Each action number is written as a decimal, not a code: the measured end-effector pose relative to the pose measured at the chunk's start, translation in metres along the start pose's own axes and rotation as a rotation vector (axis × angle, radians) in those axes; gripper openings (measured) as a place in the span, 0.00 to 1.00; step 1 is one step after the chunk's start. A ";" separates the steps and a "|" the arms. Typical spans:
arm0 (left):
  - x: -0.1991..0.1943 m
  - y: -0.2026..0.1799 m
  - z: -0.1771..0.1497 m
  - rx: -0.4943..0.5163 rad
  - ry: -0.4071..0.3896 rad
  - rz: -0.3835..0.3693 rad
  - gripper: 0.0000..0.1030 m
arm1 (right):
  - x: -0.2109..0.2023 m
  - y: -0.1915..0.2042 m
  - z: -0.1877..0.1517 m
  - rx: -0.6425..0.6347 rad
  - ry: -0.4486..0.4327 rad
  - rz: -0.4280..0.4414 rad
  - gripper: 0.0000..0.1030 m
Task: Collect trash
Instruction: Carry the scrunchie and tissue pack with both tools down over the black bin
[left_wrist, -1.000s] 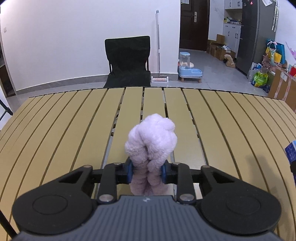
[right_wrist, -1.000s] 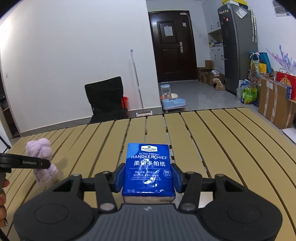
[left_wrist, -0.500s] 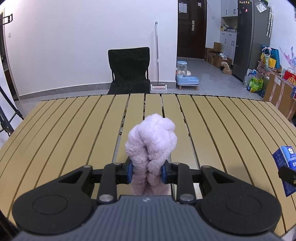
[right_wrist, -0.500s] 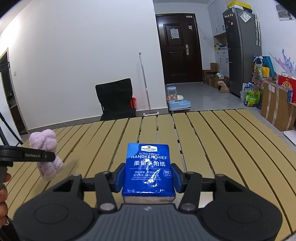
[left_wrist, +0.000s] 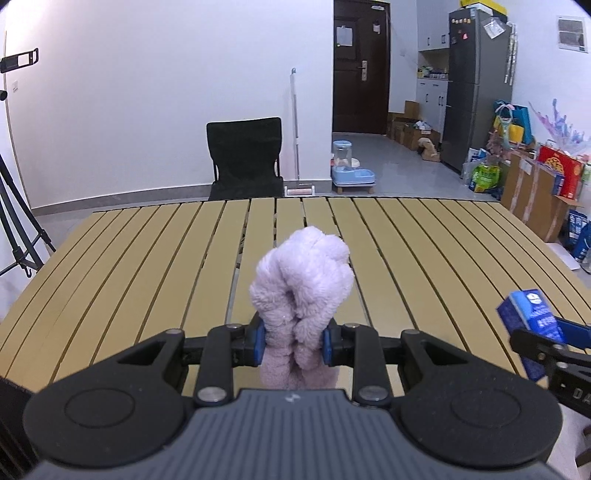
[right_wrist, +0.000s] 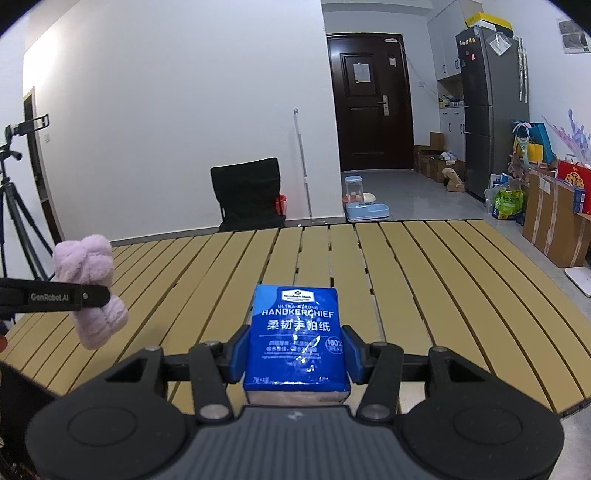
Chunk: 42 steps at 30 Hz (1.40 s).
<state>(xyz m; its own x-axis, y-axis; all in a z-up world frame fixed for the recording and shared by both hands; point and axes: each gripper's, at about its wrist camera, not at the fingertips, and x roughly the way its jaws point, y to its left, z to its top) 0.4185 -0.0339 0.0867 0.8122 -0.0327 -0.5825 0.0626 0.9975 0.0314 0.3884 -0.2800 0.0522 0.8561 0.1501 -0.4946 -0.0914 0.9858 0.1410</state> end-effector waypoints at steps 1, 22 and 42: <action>-0.006 -0.001 -0.004 0.004 -0.004 -0.005 0.27 | -0.005 0.002 -0.004 -0.003 0.000 0.003 0.49; -0.077 -0.004 -0.106 0.031 0.012 -0.076 0.28 | -0.074 0.046 -0.093 -0.096 0.062 0.063 0.49; -0.064 -0.002 -0.225 0.047 0.199 -0.076 0.28 | -0.084 0.067 -0.189 -0.070 0.218 0.070 0.49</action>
<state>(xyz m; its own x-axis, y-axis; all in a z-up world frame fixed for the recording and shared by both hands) 0.2359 -0.0202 -0.0584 0.6737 -0.0904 -0.7335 0.1500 0.9886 0.0159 0.2137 -0.2122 -0.0588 0.7169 0.2237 -0.6603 -0.1884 0.9740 0.1255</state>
